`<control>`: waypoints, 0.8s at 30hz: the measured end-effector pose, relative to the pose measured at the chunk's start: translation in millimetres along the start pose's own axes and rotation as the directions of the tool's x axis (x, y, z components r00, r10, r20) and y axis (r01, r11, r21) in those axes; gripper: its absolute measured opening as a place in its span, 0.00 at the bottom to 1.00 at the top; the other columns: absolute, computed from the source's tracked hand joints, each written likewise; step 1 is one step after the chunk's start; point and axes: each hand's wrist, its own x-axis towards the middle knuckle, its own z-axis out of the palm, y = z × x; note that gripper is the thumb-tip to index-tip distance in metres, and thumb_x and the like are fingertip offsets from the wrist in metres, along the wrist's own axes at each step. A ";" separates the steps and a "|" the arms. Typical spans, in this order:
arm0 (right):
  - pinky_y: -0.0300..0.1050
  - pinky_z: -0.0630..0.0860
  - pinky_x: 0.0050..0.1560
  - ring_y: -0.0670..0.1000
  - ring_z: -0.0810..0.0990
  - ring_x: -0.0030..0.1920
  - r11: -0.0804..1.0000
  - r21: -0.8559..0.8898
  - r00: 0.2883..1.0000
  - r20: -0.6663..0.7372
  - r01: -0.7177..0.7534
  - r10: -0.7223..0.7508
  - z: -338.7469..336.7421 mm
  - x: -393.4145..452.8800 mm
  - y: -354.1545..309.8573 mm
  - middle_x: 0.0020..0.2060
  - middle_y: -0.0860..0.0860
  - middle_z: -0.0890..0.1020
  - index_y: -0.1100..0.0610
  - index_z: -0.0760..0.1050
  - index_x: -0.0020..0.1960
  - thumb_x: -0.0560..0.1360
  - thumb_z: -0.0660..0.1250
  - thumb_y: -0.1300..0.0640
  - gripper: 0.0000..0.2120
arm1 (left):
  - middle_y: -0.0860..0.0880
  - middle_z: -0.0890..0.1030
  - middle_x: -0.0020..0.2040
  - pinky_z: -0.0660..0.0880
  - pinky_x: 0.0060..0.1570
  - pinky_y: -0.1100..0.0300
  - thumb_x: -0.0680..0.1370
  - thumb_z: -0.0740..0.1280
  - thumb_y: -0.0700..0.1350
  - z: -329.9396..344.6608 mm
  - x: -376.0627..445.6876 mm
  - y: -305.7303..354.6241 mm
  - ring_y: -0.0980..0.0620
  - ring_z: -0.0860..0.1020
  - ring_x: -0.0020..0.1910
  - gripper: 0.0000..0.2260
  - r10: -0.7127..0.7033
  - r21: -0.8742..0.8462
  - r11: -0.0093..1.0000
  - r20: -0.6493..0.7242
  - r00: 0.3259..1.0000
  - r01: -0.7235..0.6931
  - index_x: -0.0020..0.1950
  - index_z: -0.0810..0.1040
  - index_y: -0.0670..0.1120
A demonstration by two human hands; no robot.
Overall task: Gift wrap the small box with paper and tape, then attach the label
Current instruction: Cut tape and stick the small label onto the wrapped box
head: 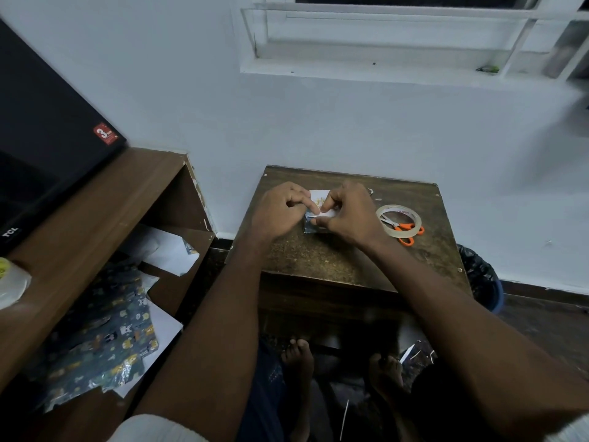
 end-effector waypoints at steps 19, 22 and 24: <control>0.46 0.65 0.44 0.51 0.72 0.49 0.998 -0.056 0.999 -0.038 -0.020 0.018 0.6 -6.7 -6.1 0.40 0.46 0.74 0.48 0.77 0.37 0.65 0.83 0.50 0.14 | 0.54 0.85 0.58 0.80 0.53 0.62 0.70 0.83 0.45 3.1 -2.2 8.8 0.59 0.82 0.53 0.08 -0.132 -0.088 0.988 -0.057 0.990 0.127 0.48 0.91 0.47; 0.46 0.65 0.44 0.50 0.71 0.48 0.998 -0.052 0.999 -0.034 -0.028 0.026 -0.4 -6.4 -6.3 0.39 0.45 0.72 0.47 0.76 0.36 0.64 0.83 0.49 0.15 | 0.54 0.86 0.57 0.73 0.39 0.75 0.70 0.84 0.42 4.9 -2.3 15.3 0.62 0.77 0.39 0.12 -0.195 -0.100 0.977 -0.067 0.979 0.188 0.53 0.90 0.46; 0.47 0.66 0.45 0.50 0.71 0.49 0.998 -0.057 0.999 -0.027 -0.030 0.028 0.4 -5.8 -7.6 0.40 0.46 0.72 0.47 0.76 0.36 0.64 0.83 0.49 0.15 | 0.55 0.85 0.54 0.70 0.35 0.76 0.71 0.83 0.41 4.0 -2.2 16.3 0.62 0.74 0.35 0.13 -0.211 -0.109 0.973 -0.060 0.976 0.204 0.54 0.89 0.45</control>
